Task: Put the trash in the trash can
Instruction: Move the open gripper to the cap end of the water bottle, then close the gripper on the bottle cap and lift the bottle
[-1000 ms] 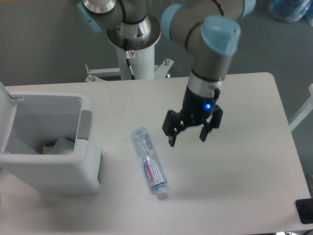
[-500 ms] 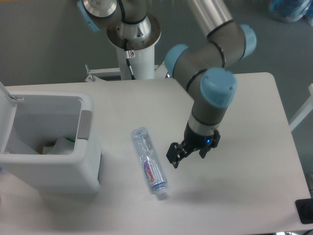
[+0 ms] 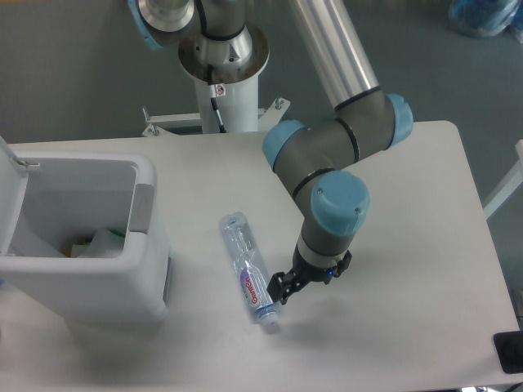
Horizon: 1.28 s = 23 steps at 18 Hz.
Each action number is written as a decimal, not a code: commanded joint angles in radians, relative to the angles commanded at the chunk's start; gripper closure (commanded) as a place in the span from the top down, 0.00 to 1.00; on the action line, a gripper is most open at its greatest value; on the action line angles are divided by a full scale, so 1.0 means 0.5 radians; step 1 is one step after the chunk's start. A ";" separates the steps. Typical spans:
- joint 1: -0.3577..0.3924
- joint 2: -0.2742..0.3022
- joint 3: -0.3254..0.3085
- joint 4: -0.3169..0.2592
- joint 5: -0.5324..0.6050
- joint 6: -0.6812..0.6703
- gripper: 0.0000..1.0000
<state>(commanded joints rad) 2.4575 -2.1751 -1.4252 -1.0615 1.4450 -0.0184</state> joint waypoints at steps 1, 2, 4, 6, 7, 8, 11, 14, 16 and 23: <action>-0.006 -0.009 0.018 0.000 -0.003 0.000 1.00; -0.012 -0.028 0.025 0.000 -0.003 0.000 1.00; -0.028 -0.067 0.037 0.000 -0.003 0.006 1.00; -0.040 -0.089 0.068 0.000 -0.003 0.006 1.00; -0.043 -0.092 0.074 0.000 -0.006 0.003 1.00; -0.043 -0.092 0.080 0.000 -0.009 0.003 1.00; -0.071 -0.114 0.098 0.000 -0.009 0.003 1.00; -0.098 -0.160 0.117 0.003 -0.006 0.003 1.00; -0.107 -0.184 0.129 0.015 -0.003 0.003 1.00; -0.132 -0.218 0.129 0.055 0.000 0.003 1.00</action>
<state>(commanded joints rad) 2.3915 -2.2841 -1.3606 -1.0339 1.4450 -0.0169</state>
